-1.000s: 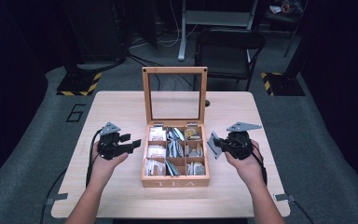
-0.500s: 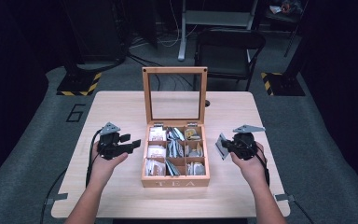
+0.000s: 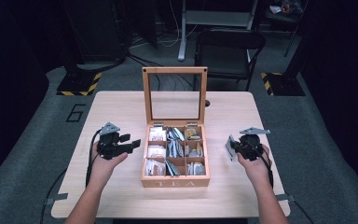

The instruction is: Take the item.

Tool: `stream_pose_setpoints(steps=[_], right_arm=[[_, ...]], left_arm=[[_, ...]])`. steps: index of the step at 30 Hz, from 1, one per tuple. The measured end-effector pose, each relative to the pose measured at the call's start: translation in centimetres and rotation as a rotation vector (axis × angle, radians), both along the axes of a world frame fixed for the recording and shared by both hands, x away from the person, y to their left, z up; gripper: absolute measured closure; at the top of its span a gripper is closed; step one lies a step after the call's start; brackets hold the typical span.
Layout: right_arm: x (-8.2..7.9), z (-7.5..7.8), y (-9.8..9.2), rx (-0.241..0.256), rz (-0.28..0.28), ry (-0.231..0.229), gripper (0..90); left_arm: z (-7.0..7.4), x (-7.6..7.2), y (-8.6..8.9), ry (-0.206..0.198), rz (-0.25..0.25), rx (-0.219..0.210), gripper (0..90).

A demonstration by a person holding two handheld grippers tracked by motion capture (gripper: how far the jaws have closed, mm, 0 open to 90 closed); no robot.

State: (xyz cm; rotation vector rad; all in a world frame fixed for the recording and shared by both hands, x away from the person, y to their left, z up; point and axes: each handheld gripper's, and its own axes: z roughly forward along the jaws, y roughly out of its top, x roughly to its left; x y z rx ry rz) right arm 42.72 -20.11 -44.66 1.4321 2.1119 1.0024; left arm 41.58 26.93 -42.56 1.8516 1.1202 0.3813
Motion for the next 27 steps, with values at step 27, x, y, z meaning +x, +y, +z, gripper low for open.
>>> stream_pose_setpoints(steps=[27], right_arm=[[0.8,-2.3,-1.1,-0.080,-0.093,0.020,88.4]], left_arm=[[-0.1,0.0,0.0,0.004,0.001,-0.003,41.9]])
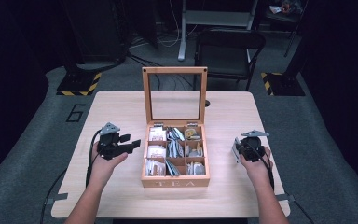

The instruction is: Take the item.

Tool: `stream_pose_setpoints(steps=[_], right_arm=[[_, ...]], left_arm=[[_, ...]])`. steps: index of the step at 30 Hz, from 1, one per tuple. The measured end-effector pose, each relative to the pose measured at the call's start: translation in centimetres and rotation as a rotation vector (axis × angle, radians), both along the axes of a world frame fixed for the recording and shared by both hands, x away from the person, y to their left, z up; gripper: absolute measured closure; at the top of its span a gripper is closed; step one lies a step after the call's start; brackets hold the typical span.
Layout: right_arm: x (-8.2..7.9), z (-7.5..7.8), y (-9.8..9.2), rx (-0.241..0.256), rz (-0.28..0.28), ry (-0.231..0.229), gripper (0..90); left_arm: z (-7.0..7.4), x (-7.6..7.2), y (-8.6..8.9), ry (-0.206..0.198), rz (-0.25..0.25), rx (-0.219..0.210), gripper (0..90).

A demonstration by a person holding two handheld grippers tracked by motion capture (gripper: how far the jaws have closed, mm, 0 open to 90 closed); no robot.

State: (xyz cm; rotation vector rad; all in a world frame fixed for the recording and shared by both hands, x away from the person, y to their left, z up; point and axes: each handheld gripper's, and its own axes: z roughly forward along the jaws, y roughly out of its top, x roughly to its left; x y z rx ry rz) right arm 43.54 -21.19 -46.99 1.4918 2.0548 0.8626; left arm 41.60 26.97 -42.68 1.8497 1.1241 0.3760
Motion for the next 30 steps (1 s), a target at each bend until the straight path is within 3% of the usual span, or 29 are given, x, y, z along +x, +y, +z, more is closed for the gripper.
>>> stream_pose_setpoints(steps=[10,17,30], right_arm=[[0.0,-0.4,0.6,0.026,0.015,0.021,81.7],[0.0,-0.7,1.8,0.014,0.050,0.033,77.6],[-0.3,-0.8,3.1,0.054,0.089,0.059,56.1]], left_arm=[[0.0,0.0,0.0,0.003,-0.002,0.000,41.8],[0.0,0.0,0.0,0.001,0.000,-0.004,41.8],[0.0,0.0,0.1,0.001,0.005,-0.008,41.8]])
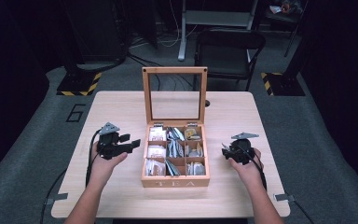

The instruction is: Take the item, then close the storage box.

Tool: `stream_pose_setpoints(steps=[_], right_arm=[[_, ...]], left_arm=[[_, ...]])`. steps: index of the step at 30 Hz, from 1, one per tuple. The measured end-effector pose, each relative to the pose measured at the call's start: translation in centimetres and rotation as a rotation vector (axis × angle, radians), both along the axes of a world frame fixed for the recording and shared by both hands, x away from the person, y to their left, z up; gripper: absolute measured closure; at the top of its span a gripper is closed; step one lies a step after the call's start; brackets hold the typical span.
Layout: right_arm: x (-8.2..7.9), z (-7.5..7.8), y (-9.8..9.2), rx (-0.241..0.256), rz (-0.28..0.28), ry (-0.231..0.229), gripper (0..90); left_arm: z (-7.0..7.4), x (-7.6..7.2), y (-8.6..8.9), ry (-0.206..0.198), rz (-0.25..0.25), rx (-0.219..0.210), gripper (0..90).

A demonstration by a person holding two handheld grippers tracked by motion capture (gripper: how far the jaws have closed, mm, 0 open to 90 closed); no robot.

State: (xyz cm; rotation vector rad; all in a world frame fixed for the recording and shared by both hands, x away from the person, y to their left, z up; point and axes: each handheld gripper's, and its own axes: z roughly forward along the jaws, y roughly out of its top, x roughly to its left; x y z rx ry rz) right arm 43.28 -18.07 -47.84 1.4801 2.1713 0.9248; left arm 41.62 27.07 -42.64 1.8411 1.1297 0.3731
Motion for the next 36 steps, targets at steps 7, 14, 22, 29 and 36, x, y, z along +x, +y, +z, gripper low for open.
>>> stream_pose_setpoints(steps=[7,14,22,29,36], right_arm=[[-0.2,0.5,0.7,0.047,0.027,0.005,48.6],[-0.3,1.0,0.9,0.038,0.043,-0.021,48.3],[-0.2,0.9,0.8,0.003,0.058,-0.038,48.0],[-0.1,1.1,0.9,0.032,0.067,-0.033,46.7],[0.1,2.0,1.0,0.029,0.071,-0.061,46.2]], left_arm=[[0.0,0.0,0.1,0.001,-0.002,0.001,41.5],[0.0,0.1,0.1,0.004,0.004,-0.002,41.2],[-0.1,0.1,0.1,0.005,0.004,0.000,41.1],[0.1,0.1,0.3,-0.002,0.007,-0.005,41.1],[0.0,0.2,0.3,0.006,0.003,-0.002,41.1]])
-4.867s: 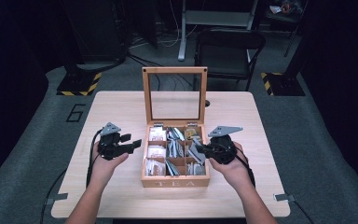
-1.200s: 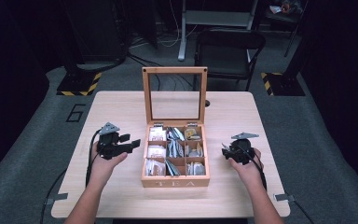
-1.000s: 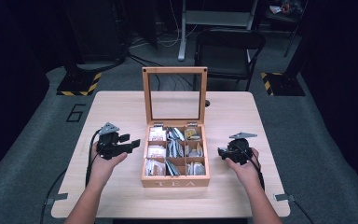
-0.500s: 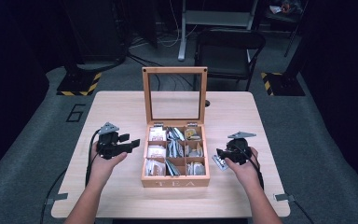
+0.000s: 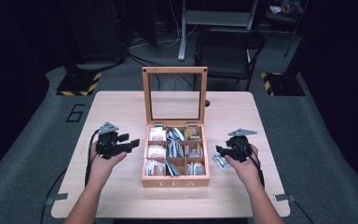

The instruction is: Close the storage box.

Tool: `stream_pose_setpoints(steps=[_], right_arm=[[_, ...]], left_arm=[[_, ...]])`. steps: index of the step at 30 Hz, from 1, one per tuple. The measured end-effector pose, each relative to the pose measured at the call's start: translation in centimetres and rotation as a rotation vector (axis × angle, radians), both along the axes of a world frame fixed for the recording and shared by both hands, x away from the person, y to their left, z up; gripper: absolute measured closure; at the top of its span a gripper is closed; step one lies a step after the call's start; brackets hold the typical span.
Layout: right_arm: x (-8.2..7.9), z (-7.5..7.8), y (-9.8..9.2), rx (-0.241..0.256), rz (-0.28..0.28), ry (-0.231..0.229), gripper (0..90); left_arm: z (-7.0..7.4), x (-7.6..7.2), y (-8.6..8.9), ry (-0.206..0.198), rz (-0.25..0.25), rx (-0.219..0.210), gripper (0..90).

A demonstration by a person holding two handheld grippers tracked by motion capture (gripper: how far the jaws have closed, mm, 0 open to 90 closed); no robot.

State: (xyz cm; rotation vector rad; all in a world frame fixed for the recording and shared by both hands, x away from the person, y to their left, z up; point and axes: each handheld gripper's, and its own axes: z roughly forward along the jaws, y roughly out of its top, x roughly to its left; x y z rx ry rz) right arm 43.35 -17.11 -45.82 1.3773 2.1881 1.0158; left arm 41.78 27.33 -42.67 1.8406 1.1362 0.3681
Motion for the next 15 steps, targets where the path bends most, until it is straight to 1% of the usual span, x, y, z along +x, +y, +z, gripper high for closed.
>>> stream_pose_setpoints(steps=[1,2,3,4,5,7,8,9,12,15], right_arm=[[0.0,0.2,0.0,0.009,0.000,0.002,46.2],[0.1,0.3,0.0,0.006,0.002,-0.007,46.2],[0.1,0.5,0.0,0.016,0.000,0.001,46.2],[0.2,0.7,-0.1,0.003,0.000,0.002,46.2],[0.3,0.8,0.0,0.005,-0.002,-0.003,46.2],[0.3,1.4,0.1,-0.009,0.010,0.000,46.4],[0.4,1.6,0.2,-0.022,0.020,-0.010,46.5],[0.4,1.9,0.2,-0.027,0.023,-0.010,46.6],[0.8,2.8,0.3,0.001,0.032,-0.006,47.2],[1.1,3.5,0.3,0.007,0.037,-0.007,48.6]], left_arm=[[0.0,0.0,0.0,-0.003,0.003,-0.001,41.0],[0.0,0.0,0.0,0.001,0.000,-0.001,41.0],[-0.1,0.0,0.0,0.004,-0.001,-0.001,40.9],[-0.1,0.0,0.0,0.005,0.002,-0.003,40.9],[-0.1,0.1,0.0,0.002,0.000,-0.003,40.9],[0.0,0.1,0.0,0.000,-0.003,-0.002,40.9],[0.0,0.1,0.0,-0.001,-0.001,-0.004,40.9],[0.0,0.1,0.0,0.001,-0.002,-0.004,40.9],[-0.1,0.2,-0.1,0.000,-0.005,-0.001,40.9],[-0.1,0.2,-0.1,-0.001,-0.006,0.003,41.0]])
